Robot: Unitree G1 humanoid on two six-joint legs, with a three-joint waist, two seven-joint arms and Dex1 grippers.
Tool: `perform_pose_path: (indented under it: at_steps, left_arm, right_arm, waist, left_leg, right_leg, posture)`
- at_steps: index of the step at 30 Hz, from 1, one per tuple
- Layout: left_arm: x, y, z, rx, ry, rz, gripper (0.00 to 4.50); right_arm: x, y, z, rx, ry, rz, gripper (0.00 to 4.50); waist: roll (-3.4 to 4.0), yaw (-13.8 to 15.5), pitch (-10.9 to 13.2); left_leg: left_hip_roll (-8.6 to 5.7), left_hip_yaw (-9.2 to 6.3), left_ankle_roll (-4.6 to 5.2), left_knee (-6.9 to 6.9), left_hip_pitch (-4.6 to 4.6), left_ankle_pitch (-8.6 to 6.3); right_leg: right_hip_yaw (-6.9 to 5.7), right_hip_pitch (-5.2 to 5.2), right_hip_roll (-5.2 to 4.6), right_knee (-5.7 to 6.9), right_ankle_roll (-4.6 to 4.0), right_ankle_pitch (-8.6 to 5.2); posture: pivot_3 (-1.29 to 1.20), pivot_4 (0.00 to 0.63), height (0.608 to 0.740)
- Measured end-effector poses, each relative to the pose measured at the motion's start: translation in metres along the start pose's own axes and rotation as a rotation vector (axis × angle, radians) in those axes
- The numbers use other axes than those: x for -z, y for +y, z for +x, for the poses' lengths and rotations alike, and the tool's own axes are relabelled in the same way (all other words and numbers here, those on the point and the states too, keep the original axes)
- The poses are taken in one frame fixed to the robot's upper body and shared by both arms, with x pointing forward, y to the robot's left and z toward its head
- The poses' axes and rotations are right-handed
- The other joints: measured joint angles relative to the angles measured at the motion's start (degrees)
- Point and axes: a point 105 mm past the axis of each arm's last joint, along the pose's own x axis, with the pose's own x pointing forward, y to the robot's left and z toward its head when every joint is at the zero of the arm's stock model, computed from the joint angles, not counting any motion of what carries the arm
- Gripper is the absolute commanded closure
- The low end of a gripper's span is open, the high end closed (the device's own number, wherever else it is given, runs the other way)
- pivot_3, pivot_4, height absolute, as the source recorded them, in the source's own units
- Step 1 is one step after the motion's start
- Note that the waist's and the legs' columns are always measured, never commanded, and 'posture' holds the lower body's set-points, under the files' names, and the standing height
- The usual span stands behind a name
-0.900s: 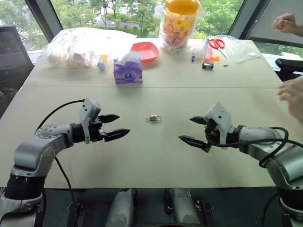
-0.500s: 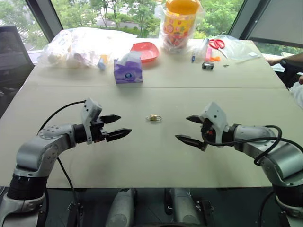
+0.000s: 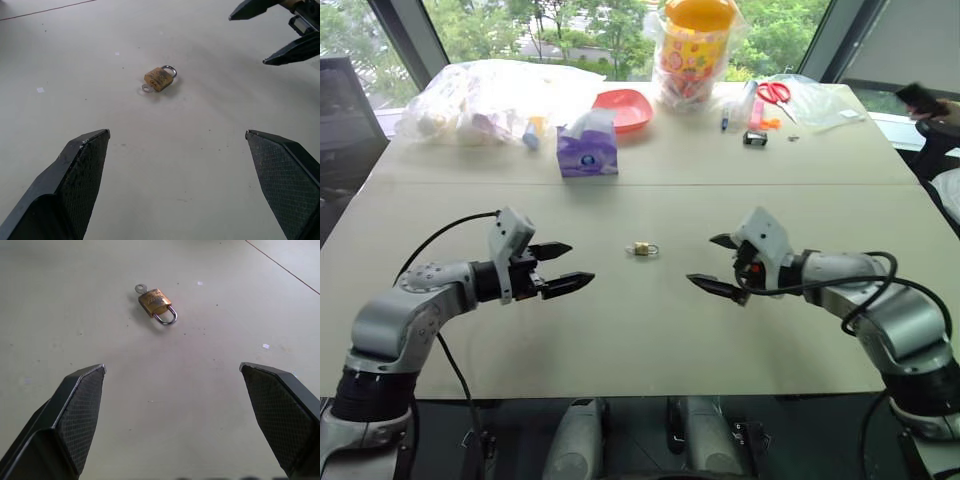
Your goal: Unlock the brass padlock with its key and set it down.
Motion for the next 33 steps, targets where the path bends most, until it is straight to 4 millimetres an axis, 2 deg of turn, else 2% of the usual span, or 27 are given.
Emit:
perform_pose_path:
  at_steps: [6,10,16,20,23,28,29,33]
  left_arm:
    - [-0.005,-0.002,-0.009,0.045,0.062,0.051,0.0]
    - [-0.007,-0.002,-0.009,0.025,0.057,0.061,0.0]
    - [0.0,-0.009,-0.008,-0.007,0.038,0.041,0.0]
    - [0.001,-0.011,-0.006,-0.021,0.027,0.034,0.0]
    - [0.0,-0.013,-0.005,-0.024,0.021,0.041,0.0]
    - [0.004,-0.014,-0.005,-0.037,0.025,0.032,0.0]
    - [0.004,-0.014,-0.005,-0.037,0.025,0.032,0.0]
    - [0.004,-0.011,-0.003,-0.04,0.008,0.016,0.0]
  right_arm:
    - [-0.012,-0.001,0.046,-0.104,0.019,-0.05,0.02]
    - [-0.004,-0.004,0.074,-0.171,0.073,-0.074,0.02]
    - [-0.005,-0.007,0.095,-0.237,0.088,-0.099,0.02]
    - [-0.007,-0.007,0.106,-0.264,0.091,-0.121,0.02]
    - [-0.009,-0.005,0.11,-0.291,0.096,-0.157,0.74]
    - [-0.01,0.003,0.112,-0.346,0.103,-0.205,3.39]
    - [-0.01,0.003,0.112,-0.347,0.104,-0.214,3.79]
    - [-0.01,0.002,0.111,-0.334,0.1,-0.256,3.8]
  waist:
    - [0.0,-0.5,0.0]
    - [-0.01,-0.9,0.0]
    - [-0.01,-1.2,0.0]
    - [-0.01,-1.2,0.0]
    - [-0.01,-1.4,0.0]
    - [0.0,-1.3,0.0]
    - [0.0,-1.3,0.0]
    - [0.01,-1.2,0.0]
  left_leg:
    - [-0.01,-0.01,0.0,0.02,0.02,0.0]
    - [-0.04,0.0,0.0,0.02,-0.02,0.0]
    - [-0.02,0.01,-0.02,0.02,0.1,0.01]
    - [0.0,0.04,-0.04,0.03,0.52,0.03]
    - [0.05,0.01,-0.07,0.02,0.69,0.04]
    - [0.07,-0.01,-0.16,0.03,0.75,0.1]
    - [0.06,-0.01,-0.17,0.03,0.76,0.1]
    - [0.05,-0.01,-0.19,0.03,0.79,0.11]
  right_leg:
    - [0.02,0.01,0.0,0.07,-0.01,0.0]
    - [0.03,0.02,-0.03,0.05,0.16,0.1]
    - [0.04,0.01,-0.02,0.25,0.22,0.13]
    - [0.08,0.18,0.01,0.64,0.16,0.09]
    - [0.08,0.31,0.09,0.68,-0.03,-0.02]
    - [0.1,0.36,0.09,0.73,-0.04,-0.02]
    - [0.1,0.37,0.09,0.73,-0.04,-0.02]
    - [0.1,0.42,0.06,0.73,-0.05,-0.02]
  posture:
    - [0.0,0.15,0.74]
    - [0.0,0.15,0.74]
    - [0.0,0.15,0.74]
    - [0.0,0.15,0.74]
    - [0.0,0.15,0.74]
    - [0.0,0.15,0.74]
    - [0.0,0.15,0.74]
    - [0.0,0.15,0.74]
